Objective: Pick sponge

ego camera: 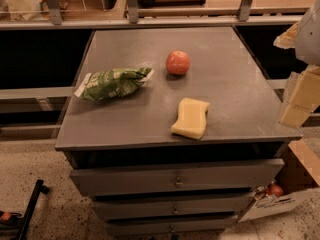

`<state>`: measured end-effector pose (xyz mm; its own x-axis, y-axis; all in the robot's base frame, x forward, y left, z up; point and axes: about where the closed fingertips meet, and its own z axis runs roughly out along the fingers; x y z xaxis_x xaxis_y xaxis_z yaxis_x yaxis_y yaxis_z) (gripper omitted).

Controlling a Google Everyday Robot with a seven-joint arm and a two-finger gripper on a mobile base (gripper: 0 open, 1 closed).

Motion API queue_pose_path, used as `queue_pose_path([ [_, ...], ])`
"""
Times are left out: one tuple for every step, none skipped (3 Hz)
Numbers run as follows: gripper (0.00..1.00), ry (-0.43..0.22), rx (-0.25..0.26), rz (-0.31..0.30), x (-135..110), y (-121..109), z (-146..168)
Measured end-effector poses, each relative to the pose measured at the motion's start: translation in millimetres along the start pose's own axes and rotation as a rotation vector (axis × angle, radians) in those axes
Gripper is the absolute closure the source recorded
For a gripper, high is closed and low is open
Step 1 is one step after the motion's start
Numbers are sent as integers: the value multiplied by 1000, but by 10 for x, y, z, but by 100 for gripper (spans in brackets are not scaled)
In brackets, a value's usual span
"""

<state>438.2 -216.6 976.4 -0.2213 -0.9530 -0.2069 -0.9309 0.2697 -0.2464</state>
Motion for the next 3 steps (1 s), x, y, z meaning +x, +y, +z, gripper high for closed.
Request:
queue_pose_path([
  [0,0,0,0,0,0,0],
  [0,-29,4,-21,-182,-25,60],
  [0,-79,-1,-48,-500,-83,266],
])
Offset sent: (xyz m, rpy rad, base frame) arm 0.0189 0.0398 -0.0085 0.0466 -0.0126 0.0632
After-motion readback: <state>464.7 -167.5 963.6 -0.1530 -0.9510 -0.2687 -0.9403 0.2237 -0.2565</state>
